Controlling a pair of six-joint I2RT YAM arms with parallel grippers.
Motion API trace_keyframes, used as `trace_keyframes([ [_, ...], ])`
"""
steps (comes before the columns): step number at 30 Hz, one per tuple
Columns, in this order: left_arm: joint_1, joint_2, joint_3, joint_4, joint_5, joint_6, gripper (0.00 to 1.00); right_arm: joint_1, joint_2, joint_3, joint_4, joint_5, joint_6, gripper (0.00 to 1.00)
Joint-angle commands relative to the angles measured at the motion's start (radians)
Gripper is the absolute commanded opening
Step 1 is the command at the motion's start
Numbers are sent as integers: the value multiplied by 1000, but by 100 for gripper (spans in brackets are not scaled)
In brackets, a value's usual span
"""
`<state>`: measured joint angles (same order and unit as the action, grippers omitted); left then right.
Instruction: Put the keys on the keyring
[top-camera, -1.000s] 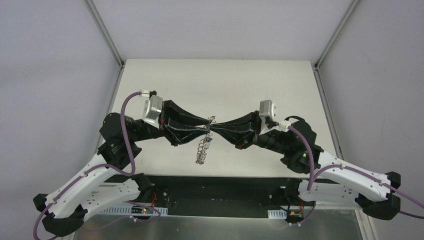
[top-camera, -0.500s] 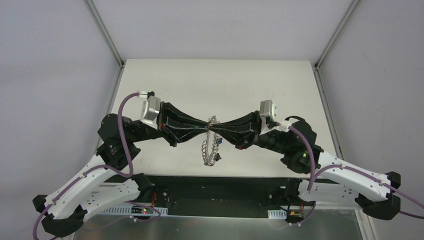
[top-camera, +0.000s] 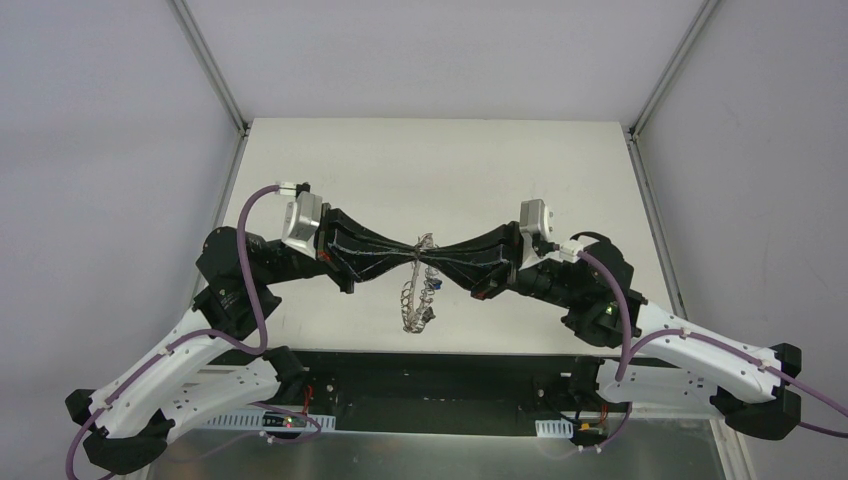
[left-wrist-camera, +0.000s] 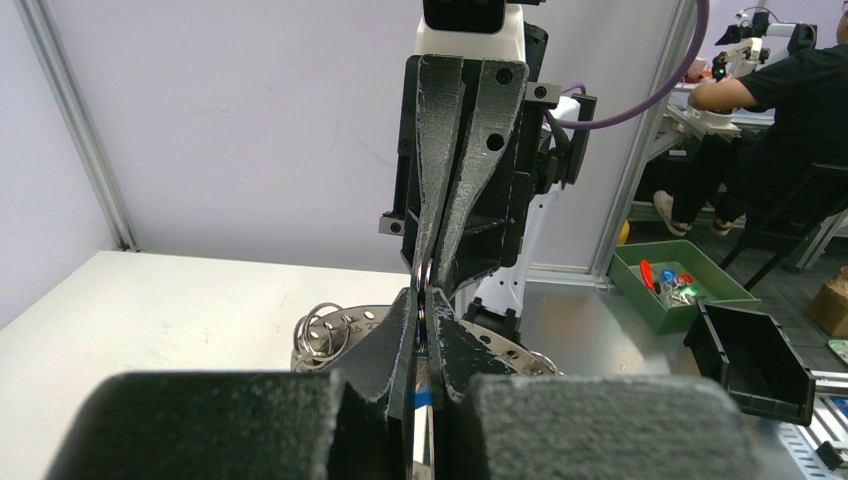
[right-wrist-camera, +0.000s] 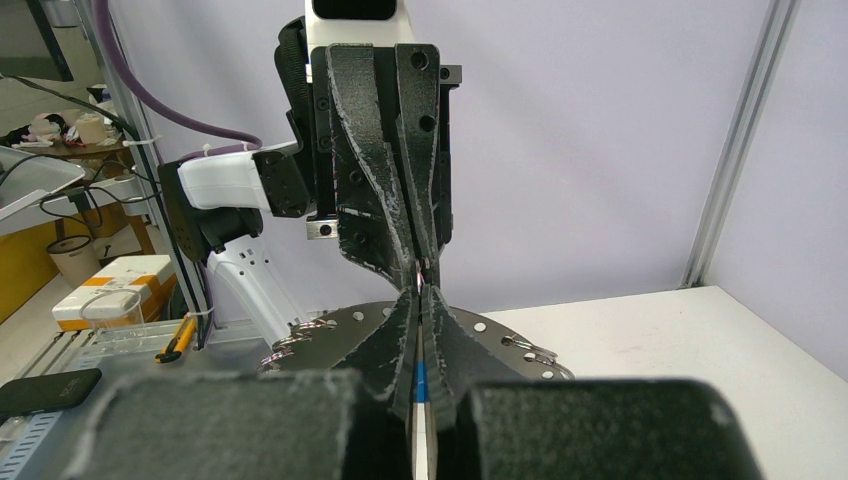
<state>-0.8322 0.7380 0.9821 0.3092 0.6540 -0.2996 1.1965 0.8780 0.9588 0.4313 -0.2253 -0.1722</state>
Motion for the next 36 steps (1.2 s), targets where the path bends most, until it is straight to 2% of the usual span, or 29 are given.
trace_keyframes([
  [1, -8, 9, 4, 23, 26, 2, 0, 5, -21, 50, 123, -23, 17, 0],
  [7, -8, 18, 37, -65, -31, 19, 0, 6, -26, 54, 98, -23, 16, 0],
  [13, -10, 15, 49, -126, -71, 19, 0, 6, -25, 88, -19, -29, 19, 0],
  [20, -7, -1, 46, -150, -88, 12, 0, 6, -44, 99, -149, -7, 23, 19],
  [25, -7, 3, 67, -202, -56, 13, 0, 5, -57, 145, -315, 11, 0, 32],
  [32, -7, -1, 92, -304, -12, 35, 0, 6, -34, 286, -623, 23, -32, 43],
  [36, -8, 15, 116, -366, 35, 37, 0, 6, 5, 372, -811, -6, -65, 45],
])
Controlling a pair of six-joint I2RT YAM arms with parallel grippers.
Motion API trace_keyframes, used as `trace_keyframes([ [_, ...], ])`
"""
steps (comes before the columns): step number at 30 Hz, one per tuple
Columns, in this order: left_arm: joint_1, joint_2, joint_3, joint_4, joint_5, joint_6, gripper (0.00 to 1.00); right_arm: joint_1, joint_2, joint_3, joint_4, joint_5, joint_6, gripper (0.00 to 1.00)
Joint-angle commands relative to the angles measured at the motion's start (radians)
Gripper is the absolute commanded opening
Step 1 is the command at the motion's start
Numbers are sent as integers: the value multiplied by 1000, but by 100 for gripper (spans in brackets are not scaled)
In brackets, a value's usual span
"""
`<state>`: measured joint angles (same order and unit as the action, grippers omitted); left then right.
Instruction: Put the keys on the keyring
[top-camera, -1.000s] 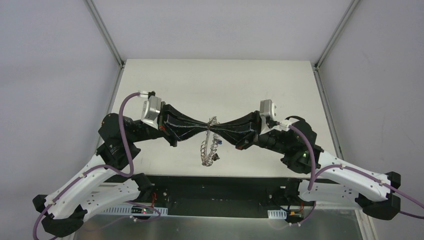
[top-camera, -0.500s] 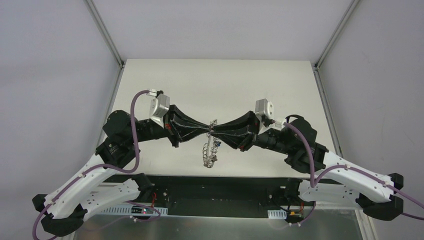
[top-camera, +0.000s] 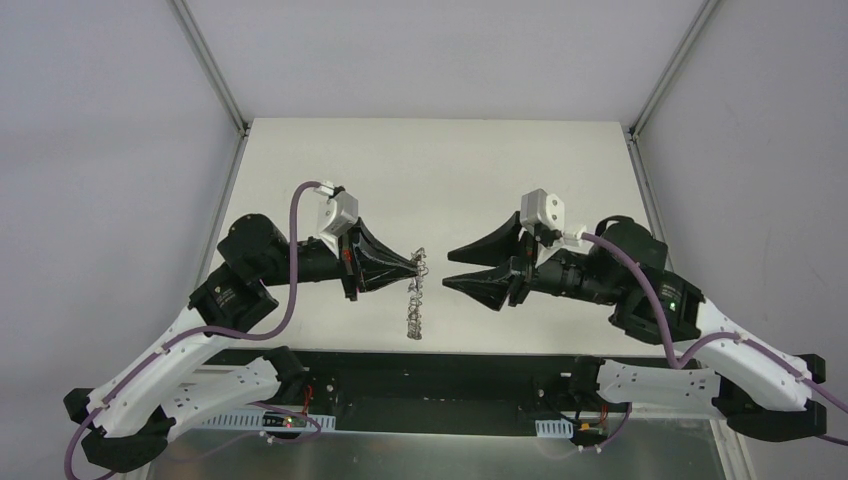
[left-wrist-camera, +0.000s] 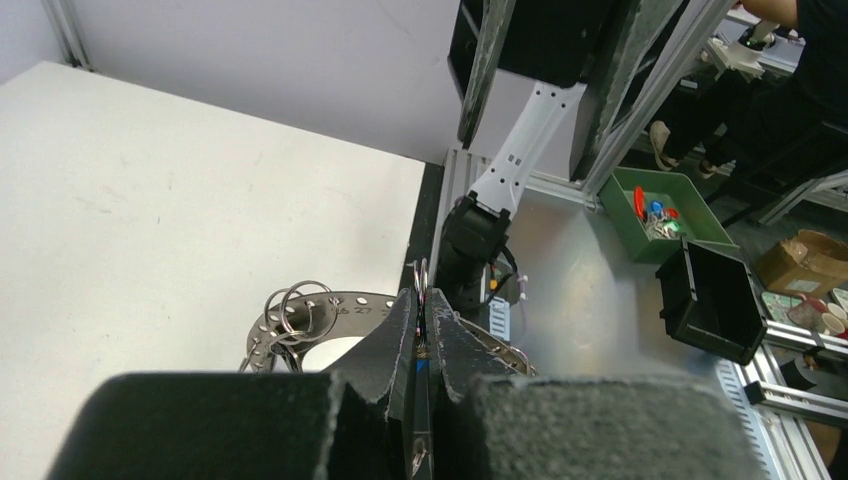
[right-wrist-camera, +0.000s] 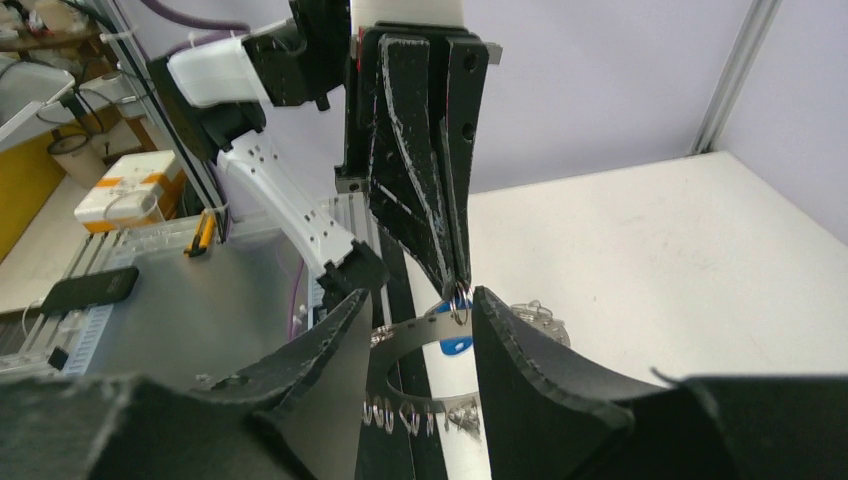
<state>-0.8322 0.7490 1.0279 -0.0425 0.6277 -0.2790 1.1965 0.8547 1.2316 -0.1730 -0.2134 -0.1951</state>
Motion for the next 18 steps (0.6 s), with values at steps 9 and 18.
trace_keyframes([
  [9, -8, 58, 130, -148, 172, 12, 0, 6, 176, 325, -564, -130, -208, 43],
  [18, -7, 114, 193, -292, 241, 52, 0, -20, 300, 469, -713, -197, -321, 45],
])
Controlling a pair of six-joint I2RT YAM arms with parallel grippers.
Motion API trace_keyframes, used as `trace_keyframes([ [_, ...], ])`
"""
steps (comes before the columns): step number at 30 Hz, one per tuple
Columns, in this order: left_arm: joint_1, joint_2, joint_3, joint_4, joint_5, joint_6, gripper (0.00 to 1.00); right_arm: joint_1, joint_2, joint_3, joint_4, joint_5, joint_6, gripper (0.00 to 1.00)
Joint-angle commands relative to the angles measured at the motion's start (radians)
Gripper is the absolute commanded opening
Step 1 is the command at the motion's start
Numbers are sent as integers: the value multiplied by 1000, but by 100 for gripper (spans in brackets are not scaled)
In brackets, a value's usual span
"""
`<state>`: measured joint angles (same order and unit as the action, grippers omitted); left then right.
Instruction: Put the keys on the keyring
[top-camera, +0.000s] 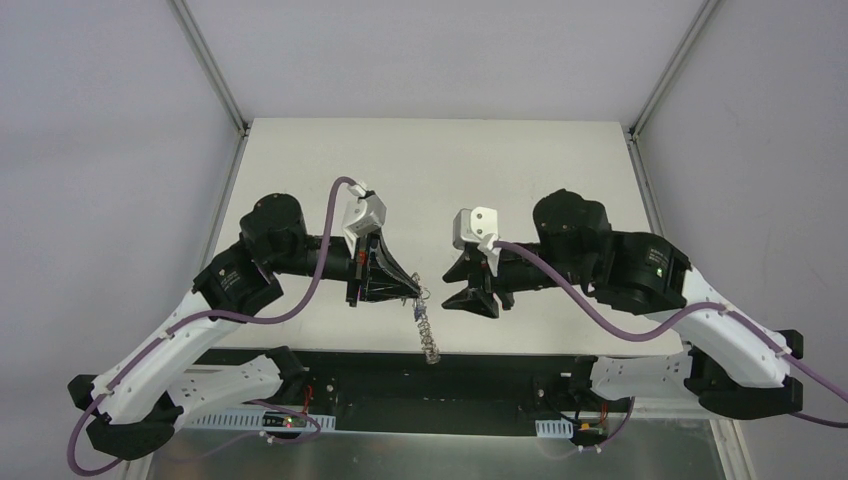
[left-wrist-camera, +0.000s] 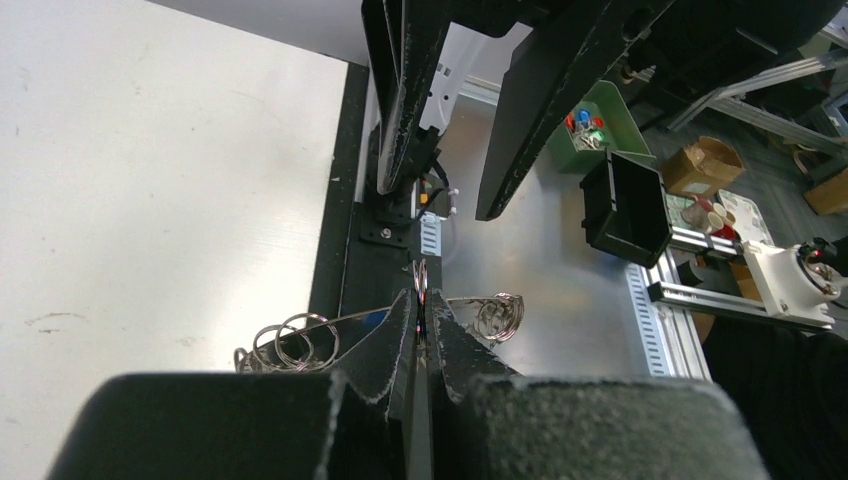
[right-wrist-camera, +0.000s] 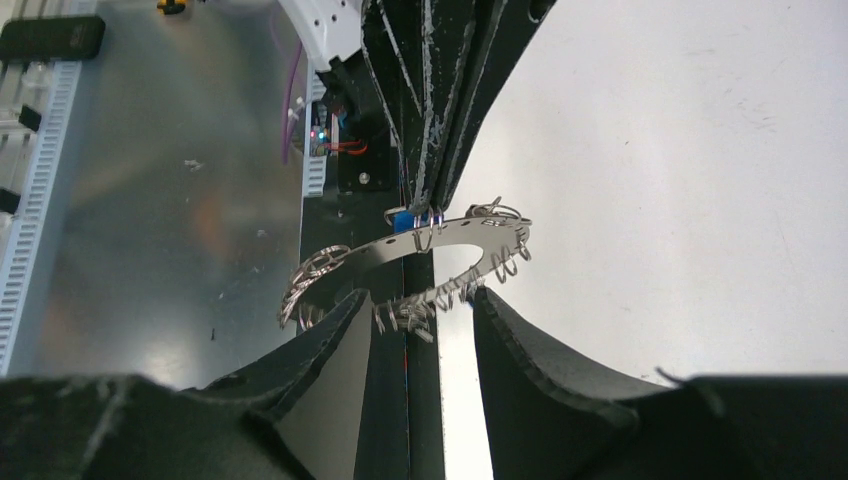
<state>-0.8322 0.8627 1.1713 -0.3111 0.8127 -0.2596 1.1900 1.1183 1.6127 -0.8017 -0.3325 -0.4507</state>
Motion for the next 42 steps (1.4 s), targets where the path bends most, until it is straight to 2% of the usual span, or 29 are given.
trace_keyframes([
  [1, -8, 2, 50, -29, 59, 37, 0, -19, 50, 98, -88, -97, -65, 45],
  [12, -8, 13, 64, -80, 72, 95, 0, -115, 152, 160, -119, -311, -21, 41],
  [19, -7, 12, 62, -85, 60, 104, 0, -116, 170, 140, -93, -335, 0, 37],
  [42, -7, 6, 67, -86, 26, 111, 0, -114, 212, 111, -34, -324, 38, 36],
])
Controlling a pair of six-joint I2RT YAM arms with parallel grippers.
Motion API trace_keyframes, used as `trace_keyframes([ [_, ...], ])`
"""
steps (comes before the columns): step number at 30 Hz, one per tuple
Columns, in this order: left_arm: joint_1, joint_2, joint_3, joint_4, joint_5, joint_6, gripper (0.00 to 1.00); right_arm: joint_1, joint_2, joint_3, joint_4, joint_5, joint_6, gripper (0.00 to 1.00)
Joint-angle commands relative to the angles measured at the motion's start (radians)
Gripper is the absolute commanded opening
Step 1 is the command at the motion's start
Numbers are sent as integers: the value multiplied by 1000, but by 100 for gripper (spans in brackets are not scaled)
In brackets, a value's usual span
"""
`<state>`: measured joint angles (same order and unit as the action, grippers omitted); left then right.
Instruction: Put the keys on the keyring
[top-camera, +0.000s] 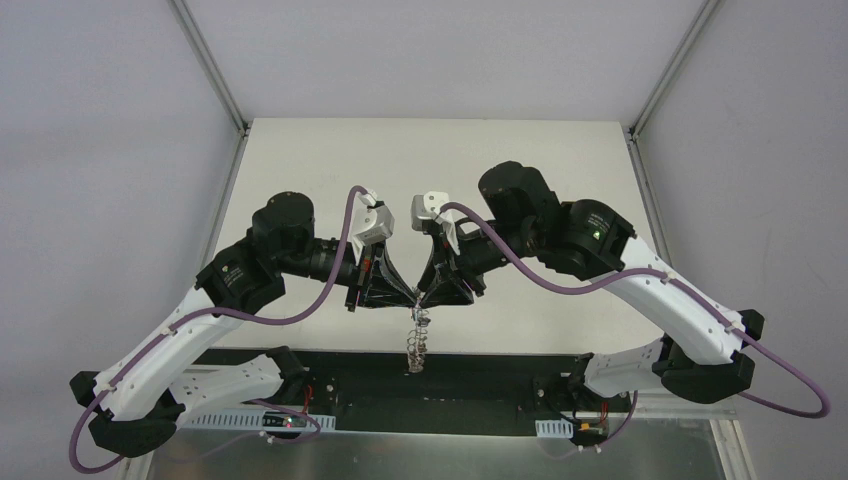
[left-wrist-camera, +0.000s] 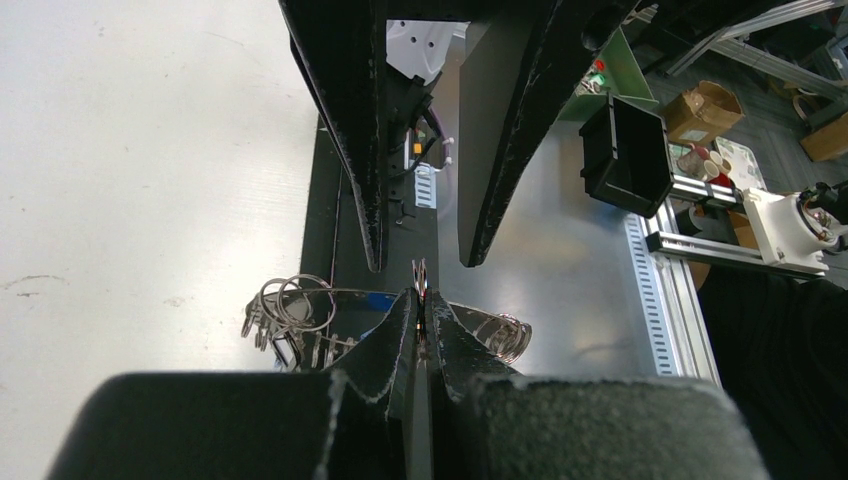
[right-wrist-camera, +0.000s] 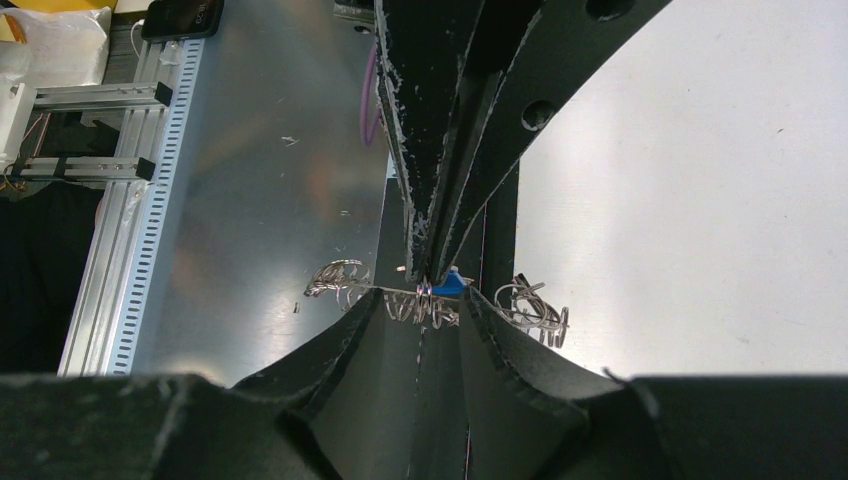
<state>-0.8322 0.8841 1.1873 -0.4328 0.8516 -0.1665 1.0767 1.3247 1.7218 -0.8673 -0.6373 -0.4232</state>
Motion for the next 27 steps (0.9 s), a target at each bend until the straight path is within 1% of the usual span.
trace_keyframes([
  [1, -7, -17, 52, 35, -15, 18, 0, -1, 7, 1, 31, -18, 11, 36],
  [8, -8, -20, 49, 35, -31, 17, 0, 2, 23, 3, 24, -18, 15, 34],
  [16, -7, -20, 44, 35, -38, 21, 0, 2, 26, 8, -3, -7, 6, 26],
  [20, -8, -17, 44, 35, -39, 25, 0, 3, 25, 6, -12, -7, 1, 19],
  [23, -8, -17, 44, 35, -41, 26, 0, 2, 22, 3, -13, -6, 1, 16],
  [27, -7, -16, 46, 35, -43, 27, 0, 2, 22, 5, -14, -14, 1, 5],
])
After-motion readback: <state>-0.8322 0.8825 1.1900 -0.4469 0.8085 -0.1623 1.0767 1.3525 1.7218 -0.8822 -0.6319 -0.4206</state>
